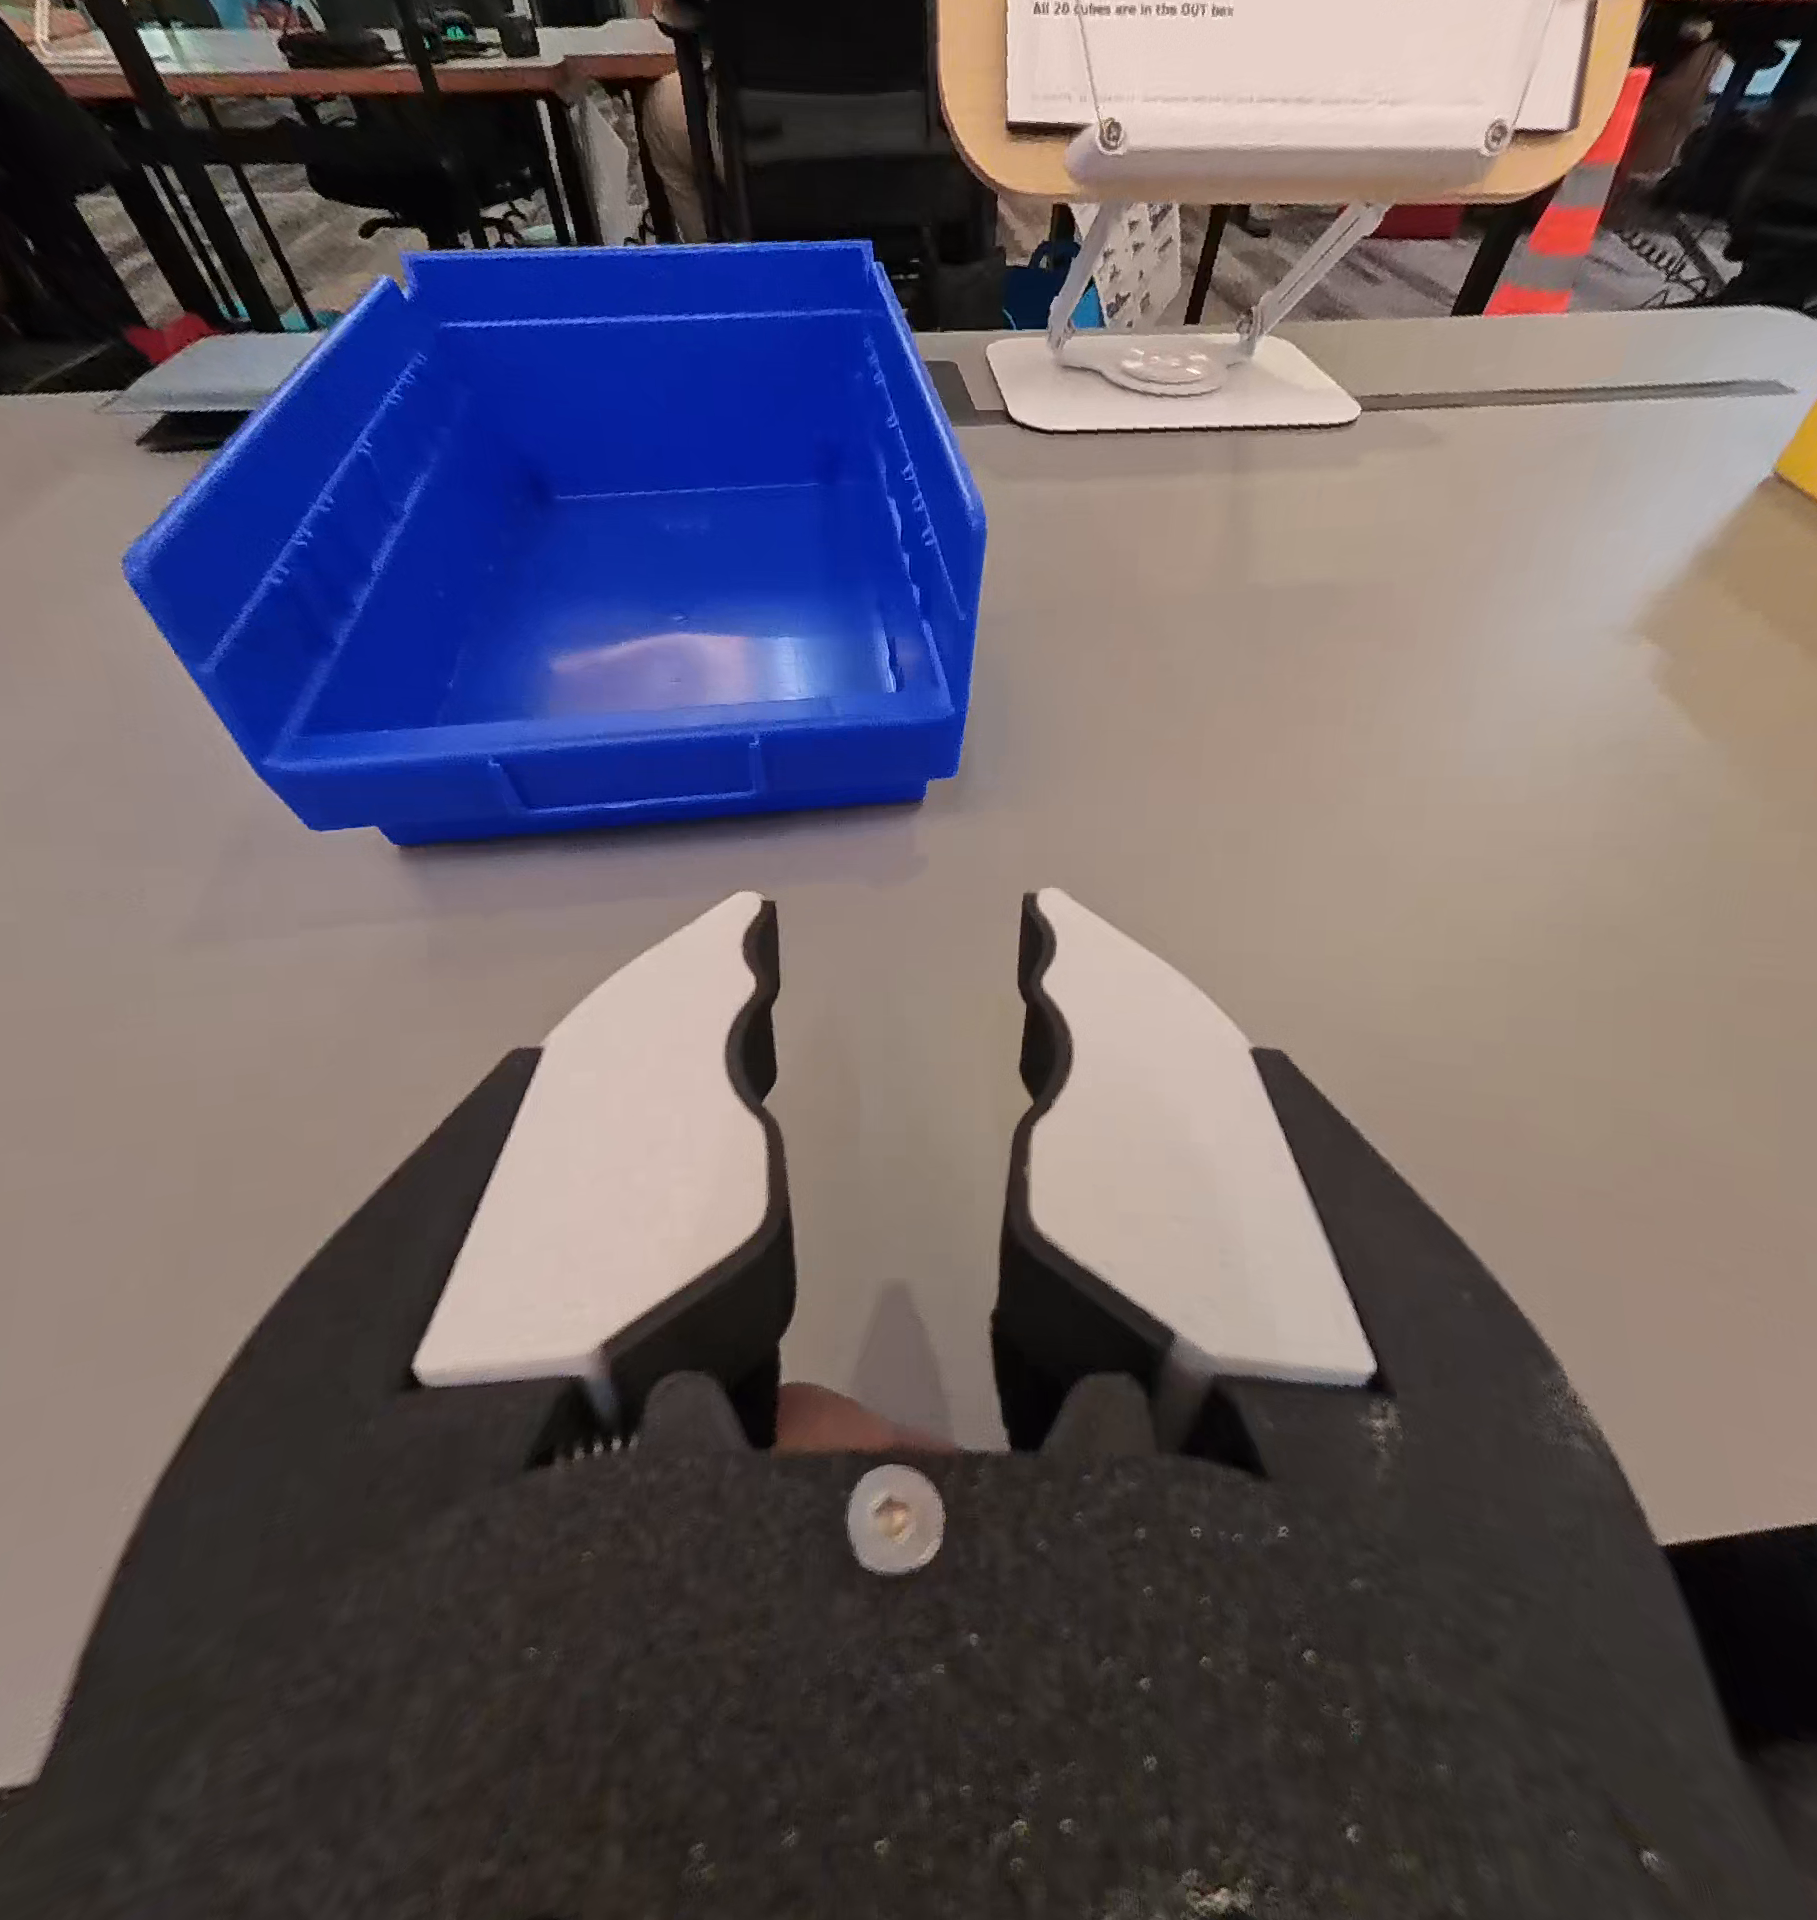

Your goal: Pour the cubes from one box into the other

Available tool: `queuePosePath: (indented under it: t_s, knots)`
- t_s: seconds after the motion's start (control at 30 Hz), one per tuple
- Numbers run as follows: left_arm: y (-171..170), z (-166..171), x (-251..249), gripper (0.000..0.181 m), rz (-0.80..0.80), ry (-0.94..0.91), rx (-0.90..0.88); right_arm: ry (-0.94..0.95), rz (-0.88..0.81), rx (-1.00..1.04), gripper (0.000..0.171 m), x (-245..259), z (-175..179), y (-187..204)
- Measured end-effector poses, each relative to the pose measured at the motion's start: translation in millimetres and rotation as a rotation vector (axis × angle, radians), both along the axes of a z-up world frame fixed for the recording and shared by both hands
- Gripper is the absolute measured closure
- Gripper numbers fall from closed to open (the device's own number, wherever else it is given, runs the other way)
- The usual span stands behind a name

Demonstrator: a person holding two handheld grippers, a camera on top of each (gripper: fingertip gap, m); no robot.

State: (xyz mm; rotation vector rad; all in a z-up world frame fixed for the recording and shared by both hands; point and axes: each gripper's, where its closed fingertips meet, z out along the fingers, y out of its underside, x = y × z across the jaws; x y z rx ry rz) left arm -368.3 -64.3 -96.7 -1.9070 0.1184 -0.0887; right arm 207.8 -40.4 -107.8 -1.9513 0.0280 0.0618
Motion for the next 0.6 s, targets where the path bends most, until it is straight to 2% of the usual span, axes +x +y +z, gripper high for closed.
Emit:
queuePosePath:
  t_s: [0.1, 0.23, 0.4, 0.6]
  knots:
    - [1, 0, 0, 0.137, 0.007, 0.0, 0.001, -0.077, -0.045, 0.063, 0.137, 9, 9, 4]
    - [1, -7, -4, 0.137, 0.035, 0.076, -0.002, -0.036, -0.047, 0.018, 0.137, 15, -1, 2]
    - [3, -19, -7, 0.136, 0.049, 0.013, -0.055, -0.024, -0.037, 0.018, 0.137, 21, 1, -2]
    - [2, -18, -11, 0.134, 0.055, 0.001, -0.052, -0.043, -0.054, 0.022, 0.137, 28, 3, -5]
